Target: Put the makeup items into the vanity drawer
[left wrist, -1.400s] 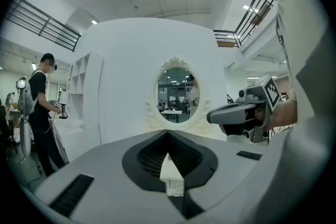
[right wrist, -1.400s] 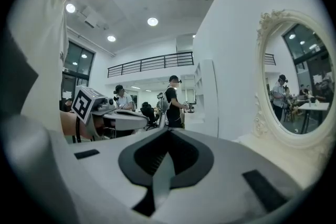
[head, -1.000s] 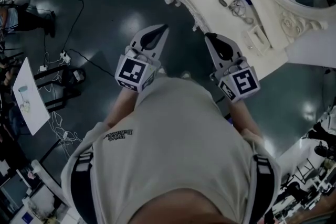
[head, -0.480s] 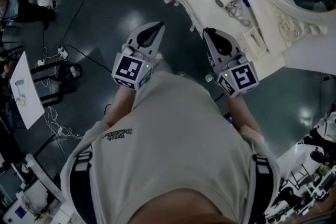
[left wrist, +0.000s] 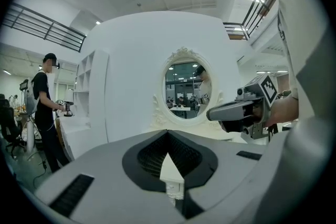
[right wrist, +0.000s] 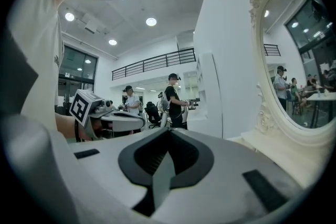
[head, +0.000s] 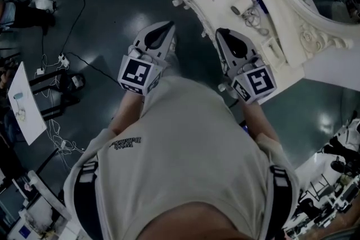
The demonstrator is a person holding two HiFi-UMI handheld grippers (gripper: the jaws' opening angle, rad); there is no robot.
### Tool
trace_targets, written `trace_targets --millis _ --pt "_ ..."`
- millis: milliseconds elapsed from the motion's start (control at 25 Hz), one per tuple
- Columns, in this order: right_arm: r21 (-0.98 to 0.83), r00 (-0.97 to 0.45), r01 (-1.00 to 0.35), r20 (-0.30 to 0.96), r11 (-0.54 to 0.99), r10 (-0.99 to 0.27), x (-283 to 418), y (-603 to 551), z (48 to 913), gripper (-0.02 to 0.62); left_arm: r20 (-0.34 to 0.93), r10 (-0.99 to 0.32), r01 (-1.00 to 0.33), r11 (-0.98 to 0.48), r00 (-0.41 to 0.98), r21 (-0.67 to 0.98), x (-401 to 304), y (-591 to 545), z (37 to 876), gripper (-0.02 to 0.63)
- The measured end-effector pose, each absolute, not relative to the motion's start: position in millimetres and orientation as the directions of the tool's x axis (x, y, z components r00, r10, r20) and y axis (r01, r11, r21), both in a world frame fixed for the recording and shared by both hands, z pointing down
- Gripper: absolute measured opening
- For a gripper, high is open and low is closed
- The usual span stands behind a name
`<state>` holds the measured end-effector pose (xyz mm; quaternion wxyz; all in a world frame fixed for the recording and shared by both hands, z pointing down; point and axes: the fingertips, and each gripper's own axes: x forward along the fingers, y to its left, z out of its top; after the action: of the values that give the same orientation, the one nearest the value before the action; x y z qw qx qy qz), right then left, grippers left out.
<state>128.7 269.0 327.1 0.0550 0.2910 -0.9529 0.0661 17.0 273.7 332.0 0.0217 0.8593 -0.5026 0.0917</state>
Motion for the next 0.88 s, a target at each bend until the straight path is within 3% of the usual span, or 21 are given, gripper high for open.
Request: trace_targets --millis 880 --pt "-0.128 -0.731 -0.674 0.26 0.728 -0.631 35.3 85.0 351.0 0.003 0.227 -0.769 -0.789 -0.614 0.598 0.002 -81.2 77.4 342.7 0.014"
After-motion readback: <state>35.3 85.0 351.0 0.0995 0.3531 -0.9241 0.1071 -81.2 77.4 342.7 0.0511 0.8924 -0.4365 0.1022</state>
